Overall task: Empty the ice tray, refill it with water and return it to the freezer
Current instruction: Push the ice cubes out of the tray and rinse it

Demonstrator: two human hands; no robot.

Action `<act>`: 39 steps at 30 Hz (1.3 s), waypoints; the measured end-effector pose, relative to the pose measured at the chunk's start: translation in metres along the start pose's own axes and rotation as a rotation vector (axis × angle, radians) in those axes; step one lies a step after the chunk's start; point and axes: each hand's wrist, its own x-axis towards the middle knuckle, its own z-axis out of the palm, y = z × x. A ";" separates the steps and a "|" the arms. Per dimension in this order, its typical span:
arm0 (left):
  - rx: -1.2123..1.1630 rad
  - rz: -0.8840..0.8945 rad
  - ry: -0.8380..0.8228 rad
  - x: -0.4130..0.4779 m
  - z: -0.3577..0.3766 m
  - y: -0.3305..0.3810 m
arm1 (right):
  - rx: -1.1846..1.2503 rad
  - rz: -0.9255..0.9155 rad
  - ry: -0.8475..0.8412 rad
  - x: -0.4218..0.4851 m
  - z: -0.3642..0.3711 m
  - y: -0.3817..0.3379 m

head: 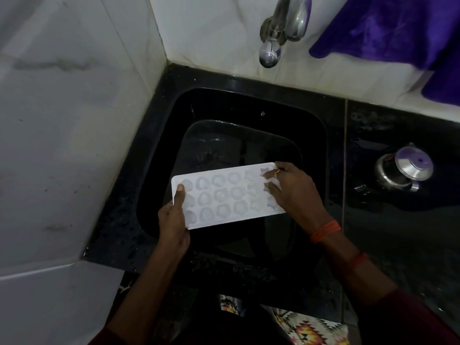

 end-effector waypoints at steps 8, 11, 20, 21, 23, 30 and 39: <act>-0.019 0.015 -0.010 -0.003 0.001 0.004 | -0.022 -0.013 0.012 0.001 -0.001 0.002; -0.018 0.022 -0.013 -0.004 0.002 0.004 | -0.069 -0.014 -0.028 0.004 0.005 0.007; -0.017 0.034 -0.033 -0.005 0.004 0.004 | -0.092 0.007 -0.019 0.001 -0.003 0.002; -0.019 0.035 -0.034 -0.005 0.004 0.004 | -0.079 0.000 -0.014 0.000 -0.005 0.000; -0.020 0.038 -0.031 -0.005 0.004 0.004 | -0.057 -0.012 0.002 -0.003 -0.008 -0.002; -0.015 0.028 -0.038 -0.006 0.003 0.005 | -0.128 -0.032 -0.029 0.001 -0.006 0.003; -0.031 0.021 -0.065 -0.007 0.002 0.005 | -0.119 -0.032 -0.018 0.001 -0.011 0.003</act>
